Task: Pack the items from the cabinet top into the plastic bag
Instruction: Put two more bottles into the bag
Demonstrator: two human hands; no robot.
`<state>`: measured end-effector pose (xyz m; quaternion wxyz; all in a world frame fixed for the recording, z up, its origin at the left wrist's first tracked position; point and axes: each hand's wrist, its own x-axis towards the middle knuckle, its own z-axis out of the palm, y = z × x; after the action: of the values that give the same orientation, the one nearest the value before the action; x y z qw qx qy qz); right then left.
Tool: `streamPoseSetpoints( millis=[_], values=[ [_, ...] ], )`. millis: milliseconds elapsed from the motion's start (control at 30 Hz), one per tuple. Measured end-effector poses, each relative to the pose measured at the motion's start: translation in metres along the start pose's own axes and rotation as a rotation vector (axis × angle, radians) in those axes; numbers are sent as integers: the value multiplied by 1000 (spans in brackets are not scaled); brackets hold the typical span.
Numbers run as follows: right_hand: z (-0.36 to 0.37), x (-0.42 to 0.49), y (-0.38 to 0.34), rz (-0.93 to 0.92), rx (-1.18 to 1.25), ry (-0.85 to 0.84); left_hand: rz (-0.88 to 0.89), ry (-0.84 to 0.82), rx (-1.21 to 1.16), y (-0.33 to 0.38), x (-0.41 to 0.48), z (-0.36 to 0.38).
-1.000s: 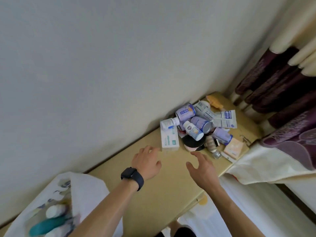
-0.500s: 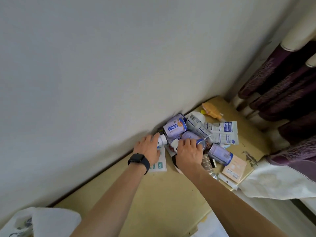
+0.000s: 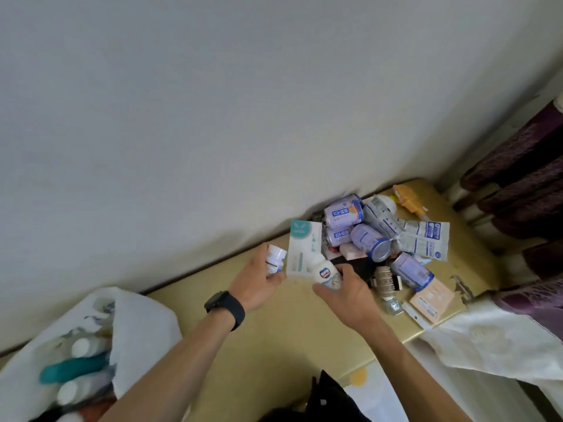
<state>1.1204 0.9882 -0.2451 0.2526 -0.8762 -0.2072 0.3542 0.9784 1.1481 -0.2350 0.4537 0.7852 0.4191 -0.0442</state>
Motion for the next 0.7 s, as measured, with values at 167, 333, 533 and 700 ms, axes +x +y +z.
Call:
streamPoseSetpoints(
  millis=[167,333,533,700],
  values=[
    [34,-66,-24,-86,299,-276,-46,97,-206,-47,-104,-46],
    [91,-114,-52,-175,269,-507,-170,392,-414,-116,-196,-88],
    [163,-167,-106,-184,212,-521,-300,632,-471,-188,-267,-146],
    [227,-198,-150,-216,158,-426,-280,657,-473,-242,-287,-172]
  ],
)
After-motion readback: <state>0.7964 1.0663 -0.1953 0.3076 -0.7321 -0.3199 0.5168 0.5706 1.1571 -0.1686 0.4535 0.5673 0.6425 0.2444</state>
